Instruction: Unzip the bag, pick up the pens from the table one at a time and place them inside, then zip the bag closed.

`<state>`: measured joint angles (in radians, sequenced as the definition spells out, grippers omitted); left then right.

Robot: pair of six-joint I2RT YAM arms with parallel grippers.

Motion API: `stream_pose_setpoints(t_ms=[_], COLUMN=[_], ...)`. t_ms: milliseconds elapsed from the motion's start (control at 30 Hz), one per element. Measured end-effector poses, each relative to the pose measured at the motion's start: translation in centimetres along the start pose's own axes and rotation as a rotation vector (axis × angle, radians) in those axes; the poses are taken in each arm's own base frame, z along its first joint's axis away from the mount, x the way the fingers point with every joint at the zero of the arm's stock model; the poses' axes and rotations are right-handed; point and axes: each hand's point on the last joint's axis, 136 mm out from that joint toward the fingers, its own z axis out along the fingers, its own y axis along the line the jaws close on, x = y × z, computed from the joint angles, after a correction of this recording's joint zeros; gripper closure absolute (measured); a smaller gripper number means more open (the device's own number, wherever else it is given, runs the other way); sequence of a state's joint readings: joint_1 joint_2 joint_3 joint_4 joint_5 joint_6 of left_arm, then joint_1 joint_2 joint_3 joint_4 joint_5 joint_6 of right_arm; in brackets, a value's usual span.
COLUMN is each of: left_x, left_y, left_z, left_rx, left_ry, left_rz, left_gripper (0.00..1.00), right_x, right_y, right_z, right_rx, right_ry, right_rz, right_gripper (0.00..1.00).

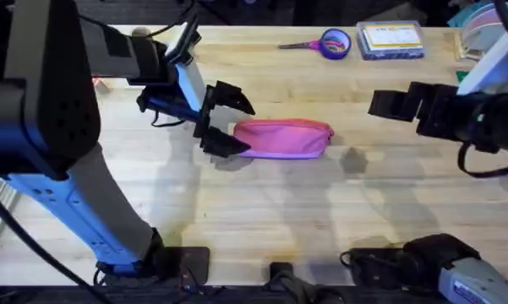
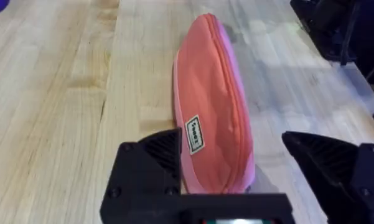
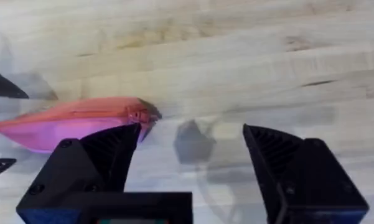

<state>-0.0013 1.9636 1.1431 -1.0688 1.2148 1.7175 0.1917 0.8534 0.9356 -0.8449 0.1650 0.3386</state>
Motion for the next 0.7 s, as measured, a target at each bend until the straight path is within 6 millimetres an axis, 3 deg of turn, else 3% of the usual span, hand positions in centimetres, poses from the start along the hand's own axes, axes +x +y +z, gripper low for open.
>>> stream_pose_setpoints(t_ms=[367,700], left_x=[0.0,-3.2], left_y=[0.1,-0.9], left_z=[-0.4,-5.0], left_rx=[-0.013,-0.143], left_ry=[0.018,0.152], left_rz=[0.018,0.105], left_gripper=[0.004,0.004], right_x=[1.2,2.1], right_y=[-0.4,-0.8], right_z=[0.0,-0.1], right_rx=[0.017,0.027], right_ry=[0.051,0.087], right_rz=[-0.023,-0.09], right_gripper=[0.003,0.003])
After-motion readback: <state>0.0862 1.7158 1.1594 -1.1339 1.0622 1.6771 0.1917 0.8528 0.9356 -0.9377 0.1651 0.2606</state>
